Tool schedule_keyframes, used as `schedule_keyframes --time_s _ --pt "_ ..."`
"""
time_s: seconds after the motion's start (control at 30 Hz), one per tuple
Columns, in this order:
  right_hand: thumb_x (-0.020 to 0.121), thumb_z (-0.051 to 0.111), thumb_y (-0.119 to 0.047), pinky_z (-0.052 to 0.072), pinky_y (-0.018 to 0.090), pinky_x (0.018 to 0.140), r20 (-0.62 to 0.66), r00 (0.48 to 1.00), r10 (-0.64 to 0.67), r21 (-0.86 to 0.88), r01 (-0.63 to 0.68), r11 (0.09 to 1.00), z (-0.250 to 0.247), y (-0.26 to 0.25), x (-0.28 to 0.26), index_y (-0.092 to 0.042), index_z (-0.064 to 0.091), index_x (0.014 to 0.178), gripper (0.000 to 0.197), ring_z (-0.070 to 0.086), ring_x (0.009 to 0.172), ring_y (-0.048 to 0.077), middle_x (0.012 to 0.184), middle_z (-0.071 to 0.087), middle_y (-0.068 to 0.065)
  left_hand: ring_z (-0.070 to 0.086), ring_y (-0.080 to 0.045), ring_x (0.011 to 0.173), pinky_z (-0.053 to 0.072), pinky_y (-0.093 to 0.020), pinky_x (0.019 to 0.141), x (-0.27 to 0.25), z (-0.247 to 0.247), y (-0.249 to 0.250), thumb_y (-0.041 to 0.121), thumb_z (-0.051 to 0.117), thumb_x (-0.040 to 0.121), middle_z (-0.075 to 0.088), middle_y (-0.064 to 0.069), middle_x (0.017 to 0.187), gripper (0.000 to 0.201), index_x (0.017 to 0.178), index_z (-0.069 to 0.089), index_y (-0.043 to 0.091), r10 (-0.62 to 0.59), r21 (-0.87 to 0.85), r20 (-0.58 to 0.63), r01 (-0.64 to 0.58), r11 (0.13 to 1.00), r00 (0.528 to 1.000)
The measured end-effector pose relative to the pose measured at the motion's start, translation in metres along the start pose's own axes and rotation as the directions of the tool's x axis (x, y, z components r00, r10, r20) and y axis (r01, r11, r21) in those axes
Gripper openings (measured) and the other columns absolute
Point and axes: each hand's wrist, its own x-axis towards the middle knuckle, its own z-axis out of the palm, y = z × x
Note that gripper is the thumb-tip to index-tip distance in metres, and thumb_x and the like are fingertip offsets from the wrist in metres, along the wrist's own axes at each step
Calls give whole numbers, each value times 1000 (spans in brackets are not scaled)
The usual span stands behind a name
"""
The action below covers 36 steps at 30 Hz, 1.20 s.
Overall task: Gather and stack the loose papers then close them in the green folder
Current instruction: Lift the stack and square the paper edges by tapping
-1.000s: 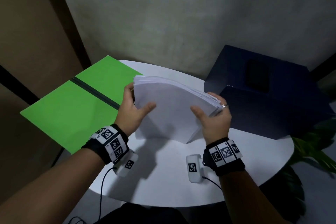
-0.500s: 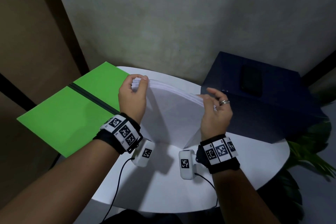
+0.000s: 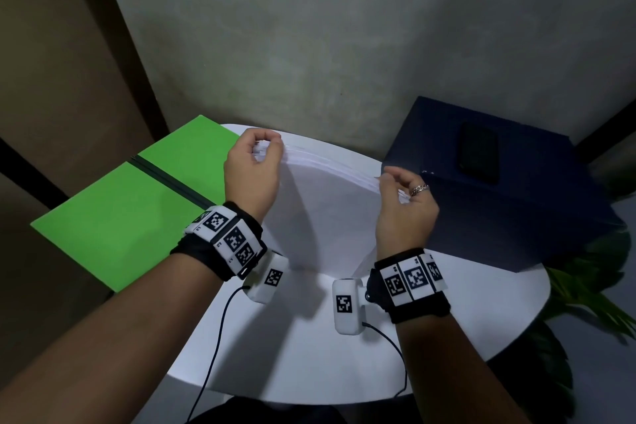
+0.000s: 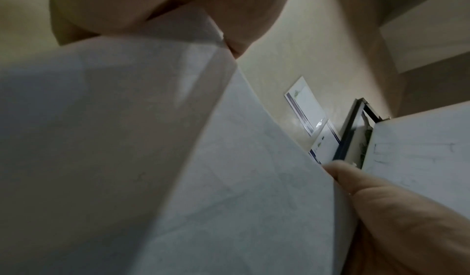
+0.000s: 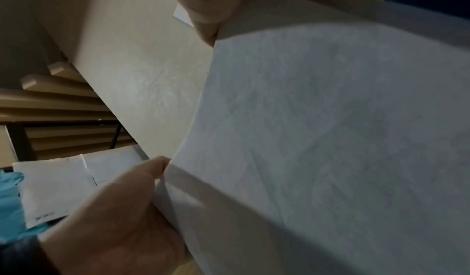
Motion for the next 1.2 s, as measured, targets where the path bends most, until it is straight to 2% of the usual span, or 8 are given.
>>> schedule_keyframes --time_s 0.17,0.27,0.37,0.6,0.87,0.97,1.07,1.2 --pt "88 63 -7 51 19 83 15 1000 2 81 -4 997 1 3 1 -15 68 102 16 68 84 8 79 74 -2 48 0 61 40 -21 63 7 0 1 20 53 89 57 10 71 17 93 69 19 17 -27 68 -15 1000 998" --pt "86 71 -8 47 11 82 102 993 -54 97 44 994 -5 6 -2 -14 63 111 27 64 84 -2 88 68 4 60 0 92 44 -13 84 5 -8 0 21 59 95 67 -3 102 20 107 72 13 181 -26 212 -180 983 960" --pt "82 75 -8 53 25 84 183 981 -68 94 51 994 -11 16 0 -22 65 113 36 66 86 7 94 68 -1 57 -6 104 42 -15 94 5 -19 -5 24 68 89 60 -7 111 25 113 73 15 338 66 323 -377 924 884" --pt "81 75 -7 53 24 86 232 885 -404 -99 434 895 -20 27 8 -10 73 98 17 66 89 4 93 69 -6 56 -7 93 41 -13 88 12 -33 -12 29 79 77 63 -5 102 36 110 75 16 480 211 368 -574 791 796" --pt "82 75 -6 46 9 92 285 912 -296 -270 372 888 -13 48 3 -7 72 109 27 58 93 -21 101 73 6 61 -13 82 49 -21 81 6 -12 -30 8 74 81 73 -10 89 17 98 75 6 444 262 400 -564 783 802" --pt "75 82 -8 53 23 90 244 943 -227 -186 275 943 -14 35 10 -26 68 115 46 64 87 -8 94 70 -8 60 -14 84 40 -7 84 13 -11 -24 6 71 84 72 -10 89 17 101 74 5 495 260 433 -630 732 754" --pt "62 87 5 53 16 84 285 956 -70 -44 86 995 -22 35 23 -22 54 131 81 66 86 -3 99 69 0 61 -14 84 39 -5 84 17 -15 -12 7 69 86 73 -9 90 16 101 74 5 545 215 432 -669 711 718" --pt "67 87 -4 60 44 83 298 946 126 -117 -95 989 -27 56 33 -8 71 101 38 73 84 12 93 75 4 60 -3 80 45 -16 81 15 -21 9 14 74 82 71 -2 87 27 109 74 15 478 155 507 -621 768 717"
